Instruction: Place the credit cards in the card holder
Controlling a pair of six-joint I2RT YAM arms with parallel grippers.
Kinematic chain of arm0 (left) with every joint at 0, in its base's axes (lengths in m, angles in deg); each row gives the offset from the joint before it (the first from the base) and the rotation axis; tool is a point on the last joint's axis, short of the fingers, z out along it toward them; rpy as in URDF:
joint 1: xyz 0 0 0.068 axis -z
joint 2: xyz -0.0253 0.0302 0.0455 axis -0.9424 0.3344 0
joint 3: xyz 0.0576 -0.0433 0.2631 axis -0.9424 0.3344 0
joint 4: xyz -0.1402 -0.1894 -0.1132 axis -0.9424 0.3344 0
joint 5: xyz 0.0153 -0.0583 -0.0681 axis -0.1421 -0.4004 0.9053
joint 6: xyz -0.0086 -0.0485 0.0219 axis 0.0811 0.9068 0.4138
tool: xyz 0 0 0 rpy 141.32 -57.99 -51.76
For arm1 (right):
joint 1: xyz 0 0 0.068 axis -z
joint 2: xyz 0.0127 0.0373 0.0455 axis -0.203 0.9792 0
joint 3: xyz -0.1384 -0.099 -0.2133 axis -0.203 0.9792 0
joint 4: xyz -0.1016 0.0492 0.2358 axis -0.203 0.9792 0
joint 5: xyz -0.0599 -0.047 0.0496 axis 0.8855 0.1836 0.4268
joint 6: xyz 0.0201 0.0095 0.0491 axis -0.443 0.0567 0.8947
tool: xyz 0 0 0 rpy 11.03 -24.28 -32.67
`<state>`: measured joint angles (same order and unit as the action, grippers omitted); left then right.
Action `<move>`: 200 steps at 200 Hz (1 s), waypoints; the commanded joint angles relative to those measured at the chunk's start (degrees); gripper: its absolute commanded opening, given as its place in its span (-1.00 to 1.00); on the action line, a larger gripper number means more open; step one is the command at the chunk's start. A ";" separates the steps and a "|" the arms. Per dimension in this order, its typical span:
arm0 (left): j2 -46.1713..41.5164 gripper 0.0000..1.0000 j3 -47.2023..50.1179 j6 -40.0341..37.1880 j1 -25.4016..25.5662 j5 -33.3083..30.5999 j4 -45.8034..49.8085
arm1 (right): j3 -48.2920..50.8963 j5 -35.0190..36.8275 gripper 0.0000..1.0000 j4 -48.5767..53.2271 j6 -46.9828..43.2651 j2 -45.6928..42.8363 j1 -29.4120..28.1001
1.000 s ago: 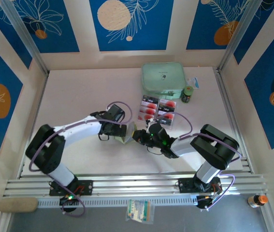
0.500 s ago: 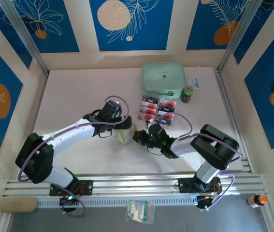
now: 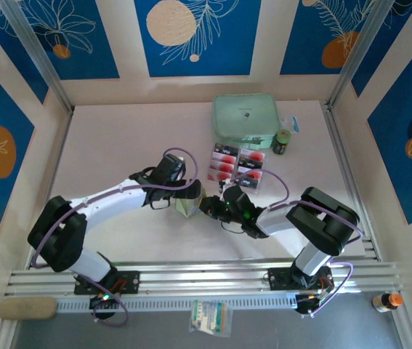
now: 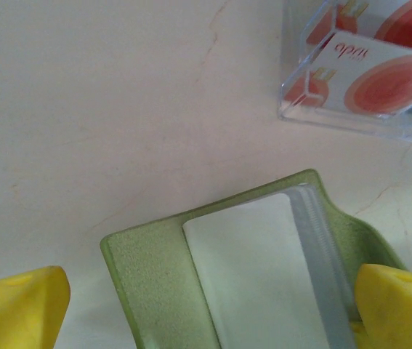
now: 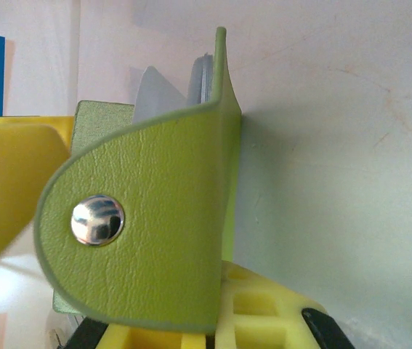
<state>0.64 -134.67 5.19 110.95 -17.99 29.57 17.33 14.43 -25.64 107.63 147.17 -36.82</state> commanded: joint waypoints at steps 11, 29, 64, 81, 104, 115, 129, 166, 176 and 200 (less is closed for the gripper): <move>1.80 1.00 0.99 -1.90 0.82 0.27 0.19 | -1.31 1.49 -1.00 -0.29 -0.65 0.27 -0.60; 2.03 1.00 1.37 -2.31 0.88 -0.24 0.40 | -1.32 1.58 -1.00 -0.19 -0.62 0.20 -0.68; 0.71 1.00 2.29 -2.56 0.90 -2.25 1.26 | -1.05 2.01 -1.00 0.02 -0.54 0.07 -0.69; -0.09 0.99 2.74 -2.54 0.88 -3.47 1.78 | -0.93 2.45 -1.00 0.32 -0.28 -0.06 -0.67; -1.08 0.99 3.30 -2.55 0.89 -4.47 2.26 | -0.63 3.31 -1.00 0.58 0.25 -0.06 -0.77; -1.45 0.98 3.57 -2.55 0.85 -4.93 2.58 | -0.44 3.63 -1.00 0.72 0.51 -0.09 -0.77; -1.79 0.98 3.88 -2.71 0.85 -5.54 3.09 | -0.22 4.03 -1.00 0.70 0.94 -0.15 -0.77; -2.21 0.98 3.29 -3.95 0.79 -8.04 6.21 | 0.24 5.00 -1.00 0.73 1.93 -0.22 -0.77; -1.78 0.98 2.43 -4.83 0.82 -8.58 7.49 | 0.27 5.08 -1.00 0.83 1.97 -0.25 -0.86; -0.49 0.98 0.32 -6.66 0.89 -10.00 10.73 | 0.06 5.33 -1.00 0.98 2.01 -0.22 -1.03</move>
<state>-0.41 -131.52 1.54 111.24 -25.18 34.92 17.33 17.51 -24.50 109.18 147.17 -37.17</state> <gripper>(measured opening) 0.990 0.059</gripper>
